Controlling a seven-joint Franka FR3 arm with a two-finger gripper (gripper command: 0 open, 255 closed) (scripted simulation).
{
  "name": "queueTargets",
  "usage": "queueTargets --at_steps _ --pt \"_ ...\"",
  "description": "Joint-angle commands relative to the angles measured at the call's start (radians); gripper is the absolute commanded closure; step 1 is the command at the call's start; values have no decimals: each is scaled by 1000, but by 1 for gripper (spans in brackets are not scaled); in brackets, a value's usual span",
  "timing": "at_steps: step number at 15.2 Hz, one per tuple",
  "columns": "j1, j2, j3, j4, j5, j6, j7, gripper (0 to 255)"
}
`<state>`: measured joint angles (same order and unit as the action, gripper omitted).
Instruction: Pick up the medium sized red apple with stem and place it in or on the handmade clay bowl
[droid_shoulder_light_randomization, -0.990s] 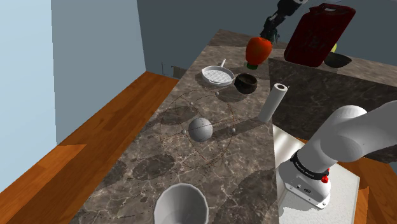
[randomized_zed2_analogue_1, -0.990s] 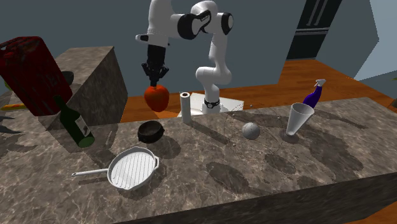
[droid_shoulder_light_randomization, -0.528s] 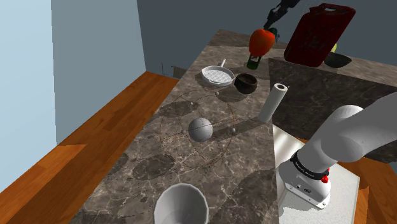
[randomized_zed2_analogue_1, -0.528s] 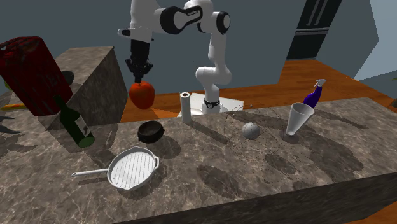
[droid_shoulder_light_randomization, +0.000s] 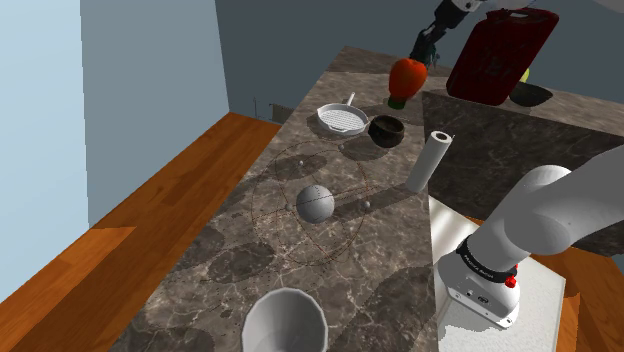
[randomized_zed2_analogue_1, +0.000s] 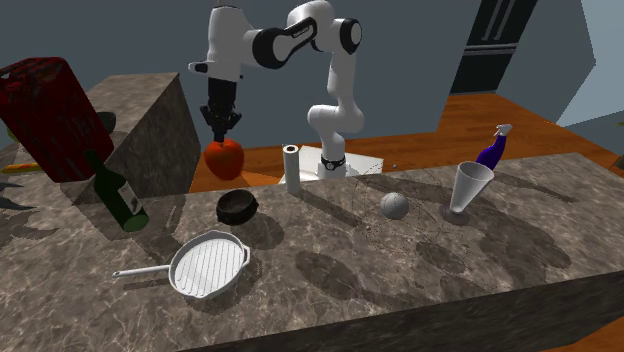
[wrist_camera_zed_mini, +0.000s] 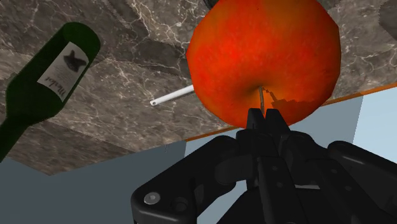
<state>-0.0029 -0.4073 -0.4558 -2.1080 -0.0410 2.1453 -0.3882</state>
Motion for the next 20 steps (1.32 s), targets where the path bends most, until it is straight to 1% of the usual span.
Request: queueTargets --at_steps 1,19,20 --pt "-1 -2 -1 -28 -1 27 0 255" --pt "3 35 -41 -246 15 279 -40 255" --pt "3 35 -41 -246 15 279 -40 255"
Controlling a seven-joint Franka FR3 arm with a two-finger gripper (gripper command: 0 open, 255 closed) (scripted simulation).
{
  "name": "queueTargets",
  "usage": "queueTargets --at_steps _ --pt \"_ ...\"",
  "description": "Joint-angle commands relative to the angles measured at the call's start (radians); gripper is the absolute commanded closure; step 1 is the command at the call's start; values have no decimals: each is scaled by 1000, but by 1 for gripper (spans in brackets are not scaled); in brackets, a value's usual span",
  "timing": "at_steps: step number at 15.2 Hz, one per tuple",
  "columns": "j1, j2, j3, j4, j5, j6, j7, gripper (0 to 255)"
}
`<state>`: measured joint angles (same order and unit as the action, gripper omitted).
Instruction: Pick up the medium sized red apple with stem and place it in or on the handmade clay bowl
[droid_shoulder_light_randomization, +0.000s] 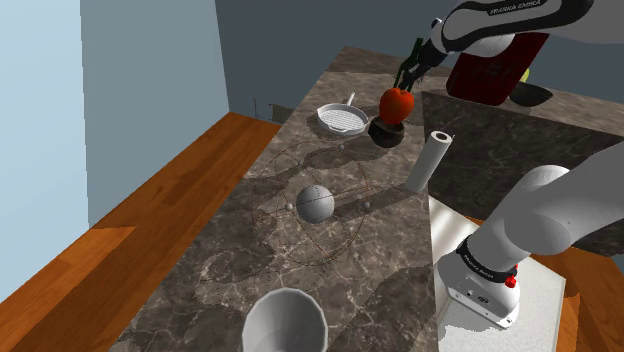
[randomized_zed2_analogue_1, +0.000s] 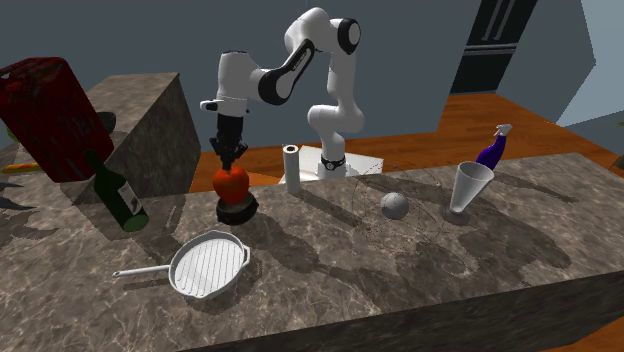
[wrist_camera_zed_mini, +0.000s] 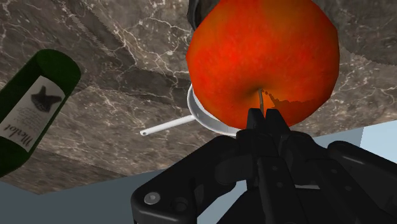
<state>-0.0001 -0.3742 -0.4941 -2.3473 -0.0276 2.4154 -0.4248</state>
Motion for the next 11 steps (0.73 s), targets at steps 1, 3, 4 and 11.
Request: queueTargets --at_steps 1,3,4,11 --pt "0 2 -3 -6 1 9 -3 255" --pt "0 2 -3 -6 1 9 -3 255" --pt "0 2 -3 -6 1 9 -3 255" --pt "0 2 -3 -6 1 9 -3 0"
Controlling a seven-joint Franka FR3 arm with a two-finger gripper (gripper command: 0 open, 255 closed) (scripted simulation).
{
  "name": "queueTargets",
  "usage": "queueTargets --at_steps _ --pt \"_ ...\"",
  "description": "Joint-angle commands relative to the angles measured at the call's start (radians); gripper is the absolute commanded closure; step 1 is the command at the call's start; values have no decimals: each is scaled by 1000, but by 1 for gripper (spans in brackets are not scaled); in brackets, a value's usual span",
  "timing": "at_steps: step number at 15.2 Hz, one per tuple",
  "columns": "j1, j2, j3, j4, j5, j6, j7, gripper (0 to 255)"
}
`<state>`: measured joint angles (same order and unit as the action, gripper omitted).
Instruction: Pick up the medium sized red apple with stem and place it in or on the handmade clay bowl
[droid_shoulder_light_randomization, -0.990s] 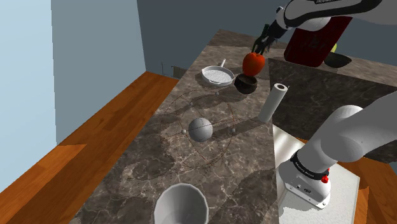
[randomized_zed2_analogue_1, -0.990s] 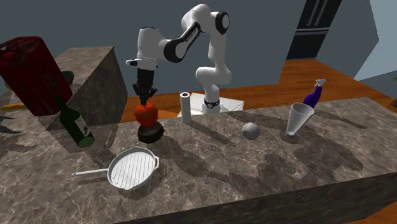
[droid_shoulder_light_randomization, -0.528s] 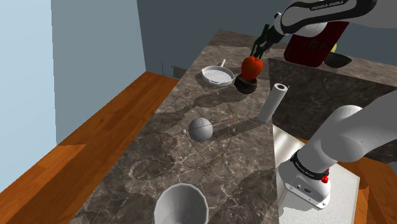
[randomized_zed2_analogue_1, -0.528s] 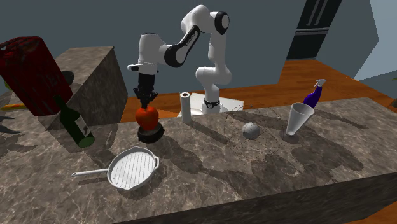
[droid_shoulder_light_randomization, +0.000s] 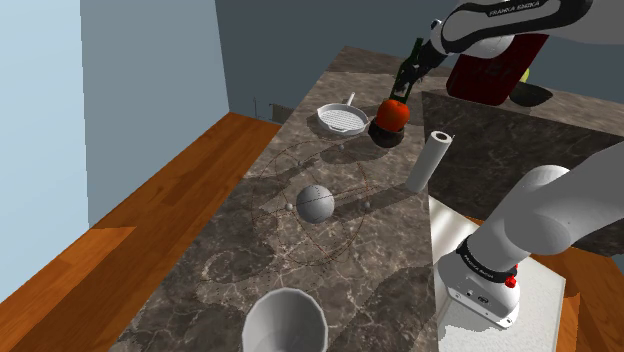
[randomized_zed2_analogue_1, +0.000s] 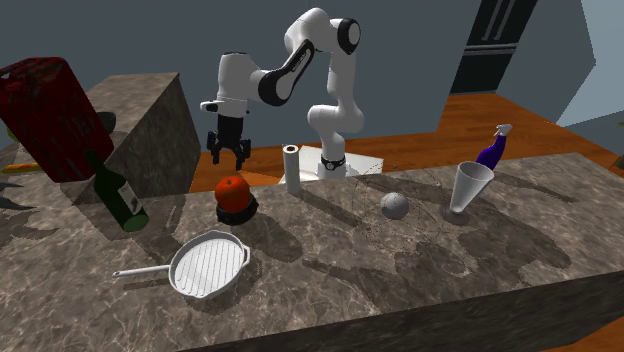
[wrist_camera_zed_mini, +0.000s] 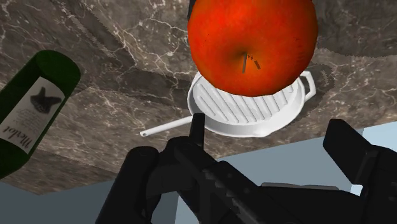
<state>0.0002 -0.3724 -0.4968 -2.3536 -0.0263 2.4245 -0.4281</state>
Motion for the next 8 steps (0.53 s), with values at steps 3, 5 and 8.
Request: queueTargets --at_steps 3,5,8 --pt "-9 -26 10 9 -13 -34 9 0" --pt "-25 -75 27 31 -33 -102 25 0" --pt "-31 -92 34 41 -39 -129 29 0"
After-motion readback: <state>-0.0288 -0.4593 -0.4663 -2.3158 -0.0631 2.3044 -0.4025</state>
